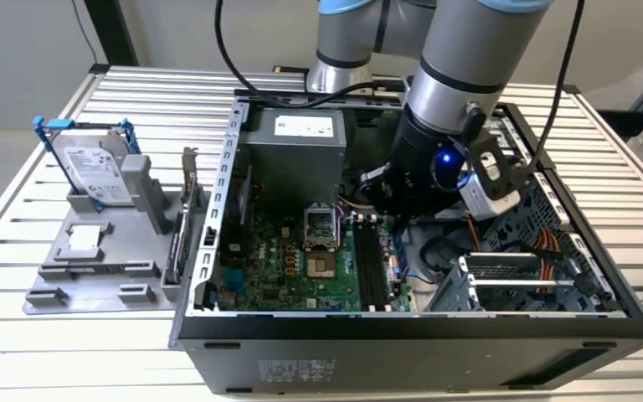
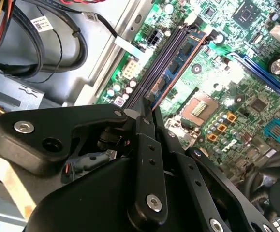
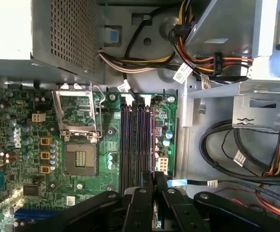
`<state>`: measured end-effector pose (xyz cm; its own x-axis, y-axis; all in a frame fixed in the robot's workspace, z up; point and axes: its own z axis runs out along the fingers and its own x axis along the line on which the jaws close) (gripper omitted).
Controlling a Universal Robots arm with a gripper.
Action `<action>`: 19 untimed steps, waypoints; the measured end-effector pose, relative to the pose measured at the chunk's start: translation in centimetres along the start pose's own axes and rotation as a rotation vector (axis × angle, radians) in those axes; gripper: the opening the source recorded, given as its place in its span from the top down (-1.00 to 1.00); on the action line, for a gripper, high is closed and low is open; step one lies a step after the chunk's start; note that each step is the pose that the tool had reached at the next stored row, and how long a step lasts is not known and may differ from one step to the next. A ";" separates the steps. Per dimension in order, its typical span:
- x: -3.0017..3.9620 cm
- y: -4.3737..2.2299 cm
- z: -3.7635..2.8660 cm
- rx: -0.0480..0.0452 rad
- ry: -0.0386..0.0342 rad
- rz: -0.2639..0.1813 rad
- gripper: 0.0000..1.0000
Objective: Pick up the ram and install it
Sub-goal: 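Insert the ram into the slot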
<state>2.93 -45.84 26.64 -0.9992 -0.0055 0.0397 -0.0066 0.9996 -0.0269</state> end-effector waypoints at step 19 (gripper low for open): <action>-0.10 0.05 1.85 0.0001 0.0000 0.000 1.00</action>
<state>2.95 -45.84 24.79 -0.9992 -0.0056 0.0398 -0.0067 0.9996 -0.0270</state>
